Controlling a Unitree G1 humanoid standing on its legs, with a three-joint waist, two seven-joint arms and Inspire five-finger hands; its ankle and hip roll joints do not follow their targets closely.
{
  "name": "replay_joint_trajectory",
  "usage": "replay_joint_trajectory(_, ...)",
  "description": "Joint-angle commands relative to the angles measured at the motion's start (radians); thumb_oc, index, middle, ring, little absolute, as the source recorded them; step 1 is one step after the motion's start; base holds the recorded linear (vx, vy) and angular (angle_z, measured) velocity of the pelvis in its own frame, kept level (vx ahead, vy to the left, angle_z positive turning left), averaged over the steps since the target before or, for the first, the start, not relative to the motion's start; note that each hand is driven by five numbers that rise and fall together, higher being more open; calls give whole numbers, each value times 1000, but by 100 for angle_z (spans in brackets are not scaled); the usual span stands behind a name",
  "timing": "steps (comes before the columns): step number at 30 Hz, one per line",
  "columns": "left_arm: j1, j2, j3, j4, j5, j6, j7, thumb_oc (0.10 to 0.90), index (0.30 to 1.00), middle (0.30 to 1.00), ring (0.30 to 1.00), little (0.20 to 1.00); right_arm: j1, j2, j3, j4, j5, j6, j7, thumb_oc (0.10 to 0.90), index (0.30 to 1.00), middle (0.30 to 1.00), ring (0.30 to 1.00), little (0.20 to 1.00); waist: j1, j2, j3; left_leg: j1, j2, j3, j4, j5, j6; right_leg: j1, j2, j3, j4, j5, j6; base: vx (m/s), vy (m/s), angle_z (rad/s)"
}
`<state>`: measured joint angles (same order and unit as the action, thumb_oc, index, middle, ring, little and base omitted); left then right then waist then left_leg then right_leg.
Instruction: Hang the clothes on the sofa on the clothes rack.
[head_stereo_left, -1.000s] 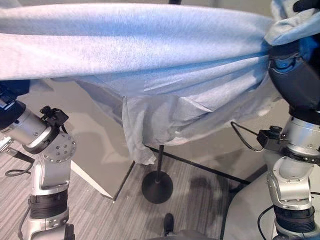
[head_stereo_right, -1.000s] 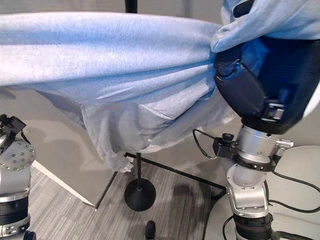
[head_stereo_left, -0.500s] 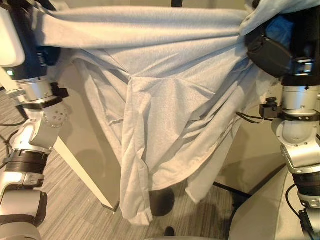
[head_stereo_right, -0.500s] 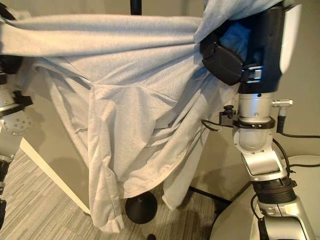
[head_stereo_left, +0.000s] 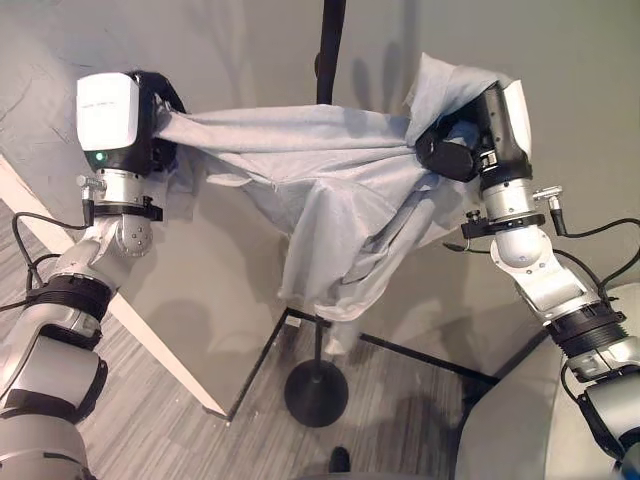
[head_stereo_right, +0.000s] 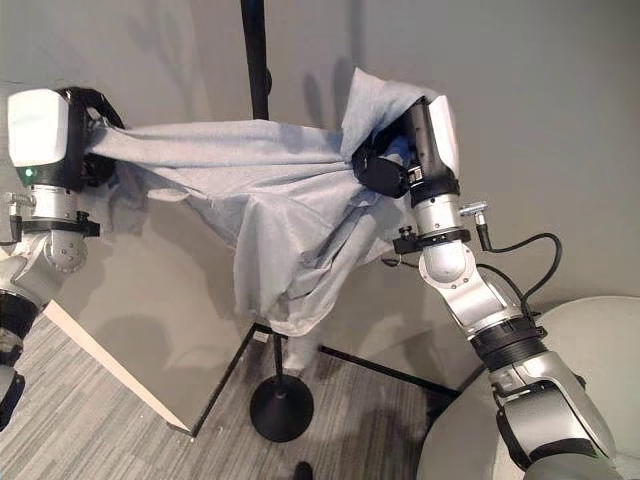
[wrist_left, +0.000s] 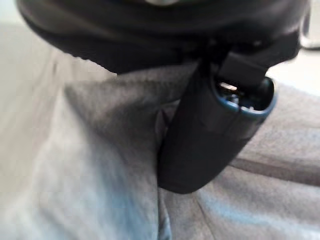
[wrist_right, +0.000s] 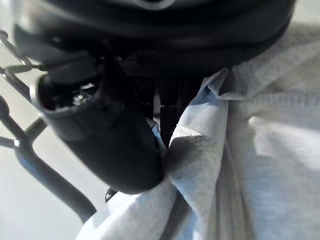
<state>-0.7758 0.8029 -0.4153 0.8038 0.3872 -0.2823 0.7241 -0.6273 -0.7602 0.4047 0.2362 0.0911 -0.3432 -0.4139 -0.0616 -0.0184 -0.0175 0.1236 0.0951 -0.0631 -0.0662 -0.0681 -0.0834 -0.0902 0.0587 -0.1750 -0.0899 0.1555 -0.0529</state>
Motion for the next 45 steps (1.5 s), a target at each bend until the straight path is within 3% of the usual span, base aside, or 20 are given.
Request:
replay_joint_trajectory(1,82,29,133,112,-133,39,-21,400,300,300,300,300,28,15,-127,-7,9,-20,-25,400,300,300,300,300,22,-35,-41,29,26,47,6,-1,6,128,-89,52,3,-127,150,0,0,0)
replay_joint_trajectory(9,300,-184,232,-14,-215,-4,-34,400,300,300,300,300,233,130,-176,-103,4,-19,10,400,300,300,300,300,26,-41,-26,35,33,44,12,-8,5,135,-82,49,3,-139,140,-1,-9,2)
replay_joint_trajectory(10,336,-265,238,-34,-270,-23,-44,400,300,300,300,300,271,191,-163,-99,26,-22,16,400,300,300,300,300,28,-44,-21,36,33,43,15,-8,6,140,-81,49,3,-141,137,0,0,0)
replay_joint_trajectory(15,377,-428,282,-133,-594,-81,-95,400,300,300,300,300,304,332,-97,-45,177,-9,50,400,300,300,300,300,33,-44,-14,36,33,41,13,-3,8,142,-81,46,3,-141,130,0,0,0)
replay_joint_trajectory(16,377,-428,282,-134,-594,-81,-95,400,300,300,300,300,304,332,-96,-45,177,-9,50,400,300,300,300,300,33,-44,-14,36,33,41,13,-3,8,142,-81,46,3,-141,130,0,0,0)
replay_joint_trajectory(17,381,-477,300,-169,-752,-119,-136,400,300,300,300,300,308,366,-75,-29,234,-1,66,400,300,300,300,300,34,-43,-12,34,33,40,14,-2,8,140,-82,45,3,-140,128,-47,5,2)
replay_joint_trajectory(18,397,-550,302,-266,-993,-137,-234,416,324,324,324,324,324,435,-33,-17,406,12,121,493,439,439,439,439,38,-41,-5,27,31,35,15,3,10,137,-82,45,3,-137,125,-56,5,2)
replay_joint_trajectory(19,409,-567,297,-311,-1034,-129,-248,489,434,434,434,434,330,454,-20,-23,460,18,135,585,578,578,578,578,40,-42,-3,24,30,34,16,4,10,136,-83,44,3,-135,125,-58,7,2)
replay_joint_trajectory(20,423,-588,282,-358,-1080,-119,-270,577,566,566,566,566,338,479,1,-24,550,27,167,800,900,900,900,900,43,-42,-1,22,29,32,17,6,10,135,-83,44,3,-134,125,0,0,0)
replay_joint_trajectory(21,434,-600,270,-388,-1103,-103,-286,718,778,778,778,778,344,491,14,-28,603,34,189,800,900,900,900,900,44,-42,-1,21,29,31,16,7,10,135,-84,44,3,-133,124,-25,10,4)
replay_joint_trajectory(23,448,-607,266,-429,-1133,-81,-308,800,900,900,900,900,351,506,41,-35,704,51,230,800,900,900,900,900,49,-42,1,21,28,30,16,9,9,135,-84,42,3,-132,123,-24,14,7)
replay_joint_trajectory(24,451,-610,263,-450,-1140,-70,-315,800,900,900,900,900,352,507,60,-51,795,63,272,800,900,900,900,900,55,-43,3,19,27,28,17,11,7,136,-86,40,3,-132,122,-26,13,7)
replay_joint_trajectory(31,482,-608,287,-520,-1168,-72,-367,800,900,900,900,900,393,507,16,-53,1052,66,436,800,900,900,900,900,71,-48,3,12,24,15,17,15,5,138,-89,28,3,-130,123,-15,0,7)
replay_joint_trajectory(34,522,-594,310,-549,-1178,-63,-390,800,900,900,900,900,417,463,-11,-83,1058,70,450,800,900,900,900,900,77,-51,2,10,24,12,16,16,4,140,-91,23,3,-131,125,-11,-2,7)
replay_joint_trajectory(38,570,-563,327,-578,-1182,-39,-417,800,900,900,900,900,415,340,-17,-139,984,103,462,800,900,900,900,900,80,-54,-1,7,25,11,18,17,3,139,-92,19,3,-130,126,-5,-1,5)
replay_joint_trajectory(39,588,-544,329,-579,-1181,-21,-437,800,900,900,900,900,407,282,-17,-165,936,117,463,800,900,900,900,900,80,-55,0,4,25,12,19,17,3,137,-93,18,3,-128,127,0,0,0)
replay_joint_trajectory(40,655,-478,329,-623,-1187,27,-503,800,900,900,900,900,380,129,-13,-238,803,155,472,800,900,900,900,900,79,-51,2,1,25,15,21,19,3,134,-93,16,3,-125,130,-35,20,2)
replay_joint_trajectory(41,686,-453,333,-648,-1186,40,-523,800,900,900,900,900,372,64,-11,-272,756,163,481,800,900,900,900,900,78,-50,2,-1,25,17,20,20,4,132,-94,16,3,-124,131,0,0,0)
replay_joint_trajectory(44,775,-386,350,-721,-1166,80,-598,800,900,900,900,900,370,-102,-35,-361,597,178,526,800,900,900,900,900,74,-43,2,-3,27,22,22,20,6,130,-94,21,3,-122,134,0,0,0)
replay_joint_trajectory(45,776,-387,349,-722,-1166,81,-598,800,900,900,900,900,373,-103,-36,-363,596,179,526,800,900,900,900,900,75,-43,2,-3,27,22,22,19,6,130,-94,21,3,-123,134,0,0,0)
